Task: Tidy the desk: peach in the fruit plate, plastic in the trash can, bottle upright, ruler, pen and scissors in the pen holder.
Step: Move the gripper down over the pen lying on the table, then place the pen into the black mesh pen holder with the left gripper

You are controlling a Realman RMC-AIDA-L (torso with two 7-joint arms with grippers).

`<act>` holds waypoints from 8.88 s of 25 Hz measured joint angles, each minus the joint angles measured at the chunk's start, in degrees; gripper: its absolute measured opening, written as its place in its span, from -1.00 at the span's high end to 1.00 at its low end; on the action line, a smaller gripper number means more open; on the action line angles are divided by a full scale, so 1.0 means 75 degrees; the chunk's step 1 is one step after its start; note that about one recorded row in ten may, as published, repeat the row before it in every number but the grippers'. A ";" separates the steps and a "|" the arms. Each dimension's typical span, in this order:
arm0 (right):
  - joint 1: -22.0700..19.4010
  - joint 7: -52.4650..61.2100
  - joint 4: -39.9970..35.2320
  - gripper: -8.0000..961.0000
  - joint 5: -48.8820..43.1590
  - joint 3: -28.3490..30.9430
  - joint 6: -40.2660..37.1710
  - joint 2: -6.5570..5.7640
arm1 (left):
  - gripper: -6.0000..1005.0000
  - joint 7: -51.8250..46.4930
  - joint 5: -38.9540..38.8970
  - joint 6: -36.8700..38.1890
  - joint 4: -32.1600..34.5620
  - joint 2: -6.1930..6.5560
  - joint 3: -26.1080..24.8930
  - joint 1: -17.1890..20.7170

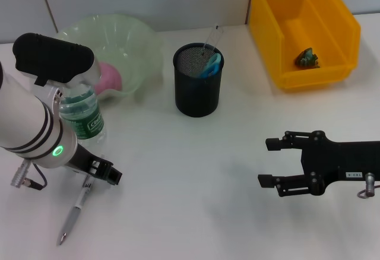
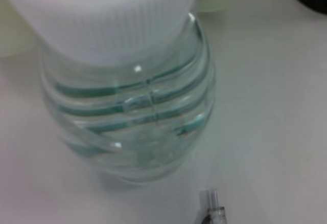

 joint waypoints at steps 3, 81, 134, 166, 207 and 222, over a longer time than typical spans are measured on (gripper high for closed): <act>0.0000 0.0000 0.0000 -0.70 0.0000 0.0003 -0.0003 0.0000 | -0.48 0.0000 -0.0002 -0.0010 -0.0003 0.0000 -0.0001 0.0000; -0.0106 -0.0011 0.0047 -0.70 -0.0011 0.0005 -0.0062 -0.0012 | 0.22 0.0285 -0.0026 -0.0210 -0.0576 -0.0045 0.0105 -0.0552; -0.0105 0.0065 0.0024 -0.70 -0.0011 0.0064 -0.0155 -0.0024 | 0.64 0.0729 -0.0454 -0.0810 0.0547 -0.0048 0.0123 -0.0618; -0.0094 0.0298 -0.0129 -0.70 0.0060 0.0200 -0.0282 -0.0023 | 0.64 0.4637 -0.2398 0.5975 0.2099 0.0002 0.1208 0.0622; -0.0132 0.0362 -0.0127 -0.70 0.0012 0.0260 -0.0372 -0.0011 | 0.64 -0.0958 0.0224 1.5396 -0.4505 -0.0052 0.3488 -0.0076; 0.0009 0.0399 -0.0095 -0.70 0.0012 0.0203 -0.0379 0.0000 | 0.56 -0.0976 0.0770 1.5492 -0.4876 -0.0060 0.3652 -0.0236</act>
